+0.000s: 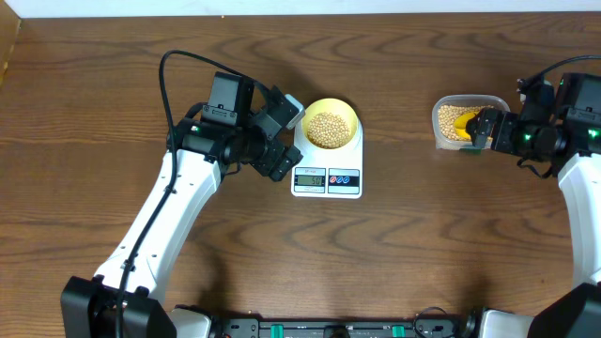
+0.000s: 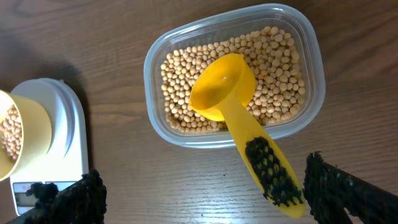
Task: Scoop item into bowl and weigh 50g on scale
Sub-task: 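Release the scoop into the tub and open the right gripper, then lift the open right gripper up and away from the scoop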
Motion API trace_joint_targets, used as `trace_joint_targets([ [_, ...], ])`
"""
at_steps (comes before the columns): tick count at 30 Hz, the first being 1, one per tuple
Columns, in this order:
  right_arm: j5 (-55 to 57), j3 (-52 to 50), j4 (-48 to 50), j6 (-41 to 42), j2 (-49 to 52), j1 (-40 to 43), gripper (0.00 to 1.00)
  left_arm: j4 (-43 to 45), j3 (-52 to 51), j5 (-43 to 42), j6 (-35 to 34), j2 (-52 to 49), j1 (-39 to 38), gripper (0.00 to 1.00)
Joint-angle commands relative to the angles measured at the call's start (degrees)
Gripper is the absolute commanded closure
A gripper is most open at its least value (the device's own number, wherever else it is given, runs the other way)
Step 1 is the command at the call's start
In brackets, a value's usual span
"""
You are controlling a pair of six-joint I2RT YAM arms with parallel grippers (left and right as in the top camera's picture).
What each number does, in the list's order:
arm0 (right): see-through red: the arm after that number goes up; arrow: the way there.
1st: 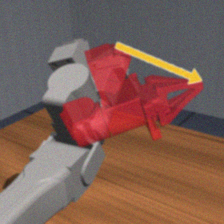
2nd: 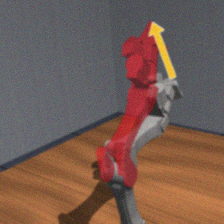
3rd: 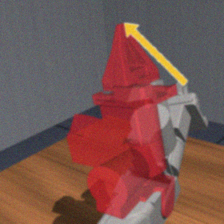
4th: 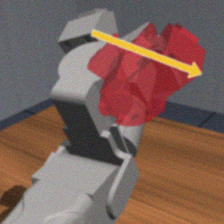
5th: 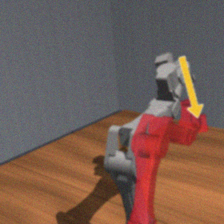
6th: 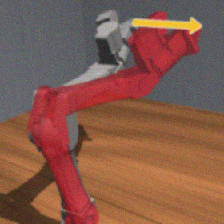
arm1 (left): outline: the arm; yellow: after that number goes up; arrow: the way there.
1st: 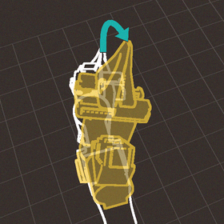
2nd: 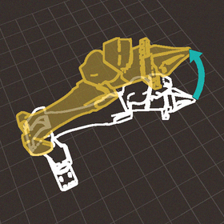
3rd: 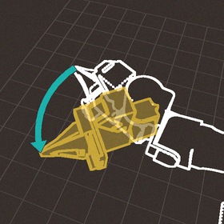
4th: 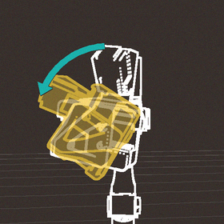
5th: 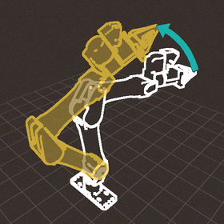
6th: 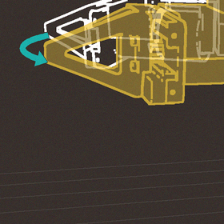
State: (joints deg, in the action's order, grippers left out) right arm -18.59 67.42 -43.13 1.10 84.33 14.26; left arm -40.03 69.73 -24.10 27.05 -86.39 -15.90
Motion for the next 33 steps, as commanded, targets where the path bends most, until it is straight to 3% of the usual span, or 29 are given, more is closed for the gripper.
trace_joint_targets([
  [1, 0.0, -0.2, -0.9, -4.1, -1.4, -0.5, 0.01, 0.0, -0.6, -0.7, 0.3, 0.2, 0.2, 0.14],
  [14, 0.0, -0.1, -1.9, -7.6, -1.5, -0.5, 0.01, 0.0, -0.6, -0.7, 0.3, 0.2, 0.2, 0.14],
  [24, 0.4, 2.7, -4.4, -16.7, -1.5, -3.3, 0.01, 0.0, -0.6, -0.7, 0.3, 0.2, 0.2, 0.14],
  [33, 4.7, 7.4, -8.9, -16.3, -1.5, -4.2, 0.01, 0.0, -0.6, -0.7, 0.3, 0.2, 0.2, 0.14],
])
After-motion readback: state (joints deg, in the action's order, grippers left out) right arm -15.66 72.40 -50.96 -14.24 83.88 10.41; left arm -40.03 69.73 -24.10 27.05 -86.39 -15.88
